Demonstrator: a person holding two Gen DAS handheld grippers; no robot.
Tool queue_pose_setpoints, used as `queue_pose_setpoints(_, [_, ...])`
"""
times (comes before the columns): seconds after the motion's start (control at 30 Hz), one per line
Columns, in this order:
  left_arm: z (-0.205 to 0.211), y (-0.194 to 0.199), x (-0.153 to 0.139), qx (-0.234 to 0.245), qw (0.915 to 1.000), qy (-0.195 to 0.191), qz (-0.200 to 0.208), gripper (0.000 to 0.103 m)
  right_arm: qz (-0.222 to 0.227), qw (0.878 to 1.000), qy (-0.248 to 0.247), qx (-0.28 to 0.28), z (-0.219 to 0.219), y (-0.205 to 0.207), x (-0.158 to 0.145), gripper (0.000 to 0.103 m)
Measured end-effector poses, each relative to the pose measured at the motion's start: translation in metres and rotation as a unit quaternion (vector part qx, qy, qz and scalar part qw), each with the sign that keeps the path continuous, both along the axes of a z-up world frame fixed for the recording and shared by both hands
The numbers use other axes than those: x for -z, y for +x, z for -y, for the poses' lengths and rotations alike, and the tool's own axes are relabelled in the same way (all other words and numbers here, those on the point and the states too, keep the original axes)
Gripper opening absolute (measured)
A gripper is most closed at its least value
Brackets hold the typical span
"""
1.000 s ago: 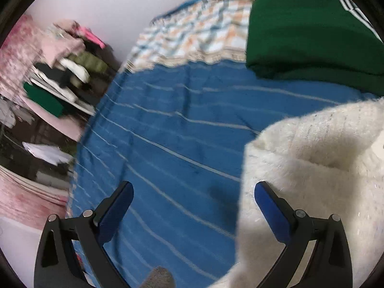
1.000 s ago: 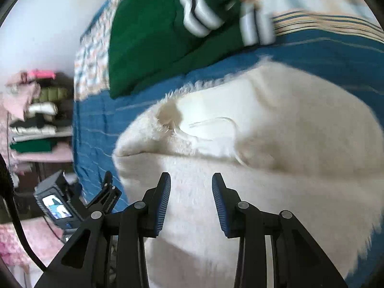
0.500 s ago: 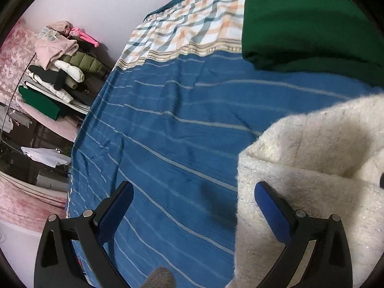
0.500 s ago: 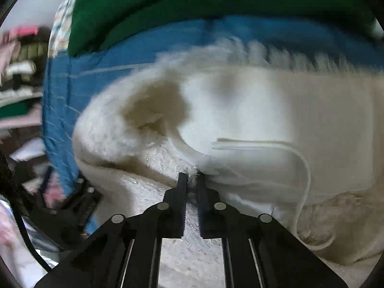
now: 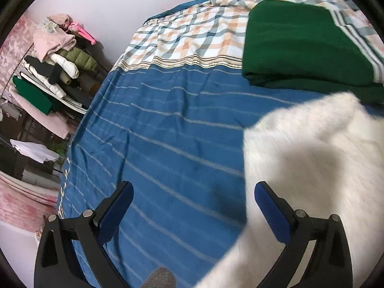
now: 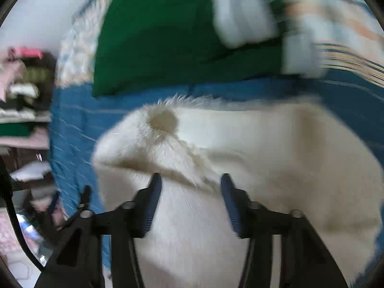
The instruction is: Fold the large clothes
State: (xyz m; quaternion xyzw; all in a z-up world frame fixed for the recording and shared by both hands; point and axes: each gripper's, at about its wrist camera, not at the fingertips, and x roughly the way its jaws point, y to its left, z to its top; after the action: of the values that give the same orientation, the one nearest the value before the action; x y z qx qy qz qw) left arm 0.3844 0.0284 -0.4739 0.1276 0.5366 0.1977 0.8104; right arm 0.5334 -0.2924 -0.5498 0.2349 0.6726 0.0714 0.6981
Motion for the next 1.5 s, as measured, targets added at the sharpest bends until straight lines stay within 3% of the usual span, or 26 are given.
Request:
queue_pose_setpoints(0.07, [0.007, -0.023, -0.006, 0.008, 0.9997, -0.017, -0.014, 0.103, 0.008, 0.999, -0.039, 0.03, 0.038, -0.036, -0.031, 0.056])
queue_pose_setpoints(0.2, [0.041, -0.066, 0.001, 0.03, 0.9964, -0.049, -0.061, 0.103, -0.037, 0.988, -0.136, 0.062, 0.111, -0.115, -0.06, 0.058])
queue_pose_setpoints(0.27, [0.068, -0.086, 0.012, 0.047, 0.9928, -0.063, -0.09, 0.103, -0.077, 0.981, -0.166, 0.071, 0.13, -0.158, -0.052, 0.058])
queue_pose_setpoints(0.4, [0.125, -0.109, 0.034, 0.08, 0.9901, -0.051, -0.104, 0.103, -0.104, 0.979, -0.166, 0.053, 0.148, -0.195, -0.021, 0.058])
queue_pose_setpoints(0.53, [0.157, -0.118, 0.072, 0.07, 0.9916, -0.004, -0.109, 0.103, -0.131, 0.978, -0.15, -0.058, 0.122, -0.196, 0.04, 0.058])
queue_pose_setpoints(0.63, [0.16, -0.121, 0.093, 0.036, 0.9926, 0.006, -0.116, 0.103, -0.089, 0.971, -0.182, -0.126, 0.104, -0.194, 0.067, 0.055])
queue_pose_setpoints(0.67, [0.159, -0.122, 0.095, 0.023, 0.9941, 0.003, -0.106, 0.103, -0.07, 0.968, -0.206, -0.123, 0.106, -0.192, 0.07, 0.045])
queue_pose_setpoints(0.7, [0.158, -0.124, 0.097, 0.011, 0.9951, 0.0, -0.098, 0.103, -0.062, 0.973, -0.203, -0.087, 0.125, -0.192, 0.078, 0.045])
queue_pose_setpoints(0.77, [0.158, -0.127, 0.094, -0.01, 0.996, 0.003, -0.088, 0.103, -0.085, 0.988, -0.125, -0.02, 0.157, -0.196, 0.088, 0.048])
queue_pose_setpoints(0.87, [0.163, -0.133, 0.084, -0.05, 0.9937, 0.032, -0.096, 0.103, -0.101, 0.992, -0.077, -0.018, 0.166, -0.201, 0.071, 0.05])
queue_pose_setpoints(0.97, [0.169, -0.142, 0.069, -0.085, 0.992, 0.036, -0.087, 0.103, -0.069, 0.997, -0.021, 0.008, 0.186, -0.209, 0.036, 0.052])
queue_pose_setpoints(1.07, [0.178, -0.154, 0.057, -0.116, 0.9888, 0.048, -0.079, 0.103, -0.027, 0.994, 0.094, 0.056, 0.202, -0.2, 0.023, 0.053])
queue_pose_setpoints(1.17, [0.184, -0.165, 0.061, -0.128, 0.9866, 0.059, -0.082, 0.103, -0.013, 0.988, 0.135, 0.068, 0.198, -0.179, 0.035, 0.054])
queue_pose_setpoints(1.23, [0.184, -0.173, 0.073, -0.132, 0.9844, 0.07, -0.093, 0.103, -0.017, 0.993, 0.105, 0.052, 0.189, -0.161, 0.049, 0.051])
queue_pose_setpoints(1.27, [0.176, -0.171, 0.079, -0.133, 0.9836, 0.072, -0.098, 0.103, -0.028, 0.998, 0.049, 0.036, 0.184, -0.154, 0.059, 0.037])
queue_pose_setpoints(1.3, [0.173, -0.173, 0.085, -0.135, 0.9833, 0.07, -0.1, 0.103, -0.044, 0.999, 0.018, 0.018, 0.169, -0.159, 0.072, 0.033])
queue_pose_setpoints(1.4, [0.168, -0.171, 0.089, -0.134, 0.9838, 0.073, -0.095, 0.103, -0.065, 0.998, 0.004, -0.021, 0.166, -0.153, 0.078, 0.031])
queue_pose_setpoints(1.43, [0.17, -0.17, 0.087, -0.133, 0.9831, 0.082, -0.096, 0.103, -0.066, 0.997, -0.001, -0.036, 0.165, -0.148, 0.073, 0.032])
queue_pose_setpoints(1.47, [0.174, -0.169, 0.083, -0.131, 0.9817, 0.098, -0.098, 0.103, -0.068, 0.996, -0.01, -0.048, 0.167, -0.147, 0.063, 0.042])
queue_pose_setpoints(1.5, [0.179, -0.169, 0.078, -0.128, 0.9799, 0.117, -0.099, 0.103, -0.067, 0.995, -0.035, -0.059, 0.169, -0.146, 0.053, 0.058])
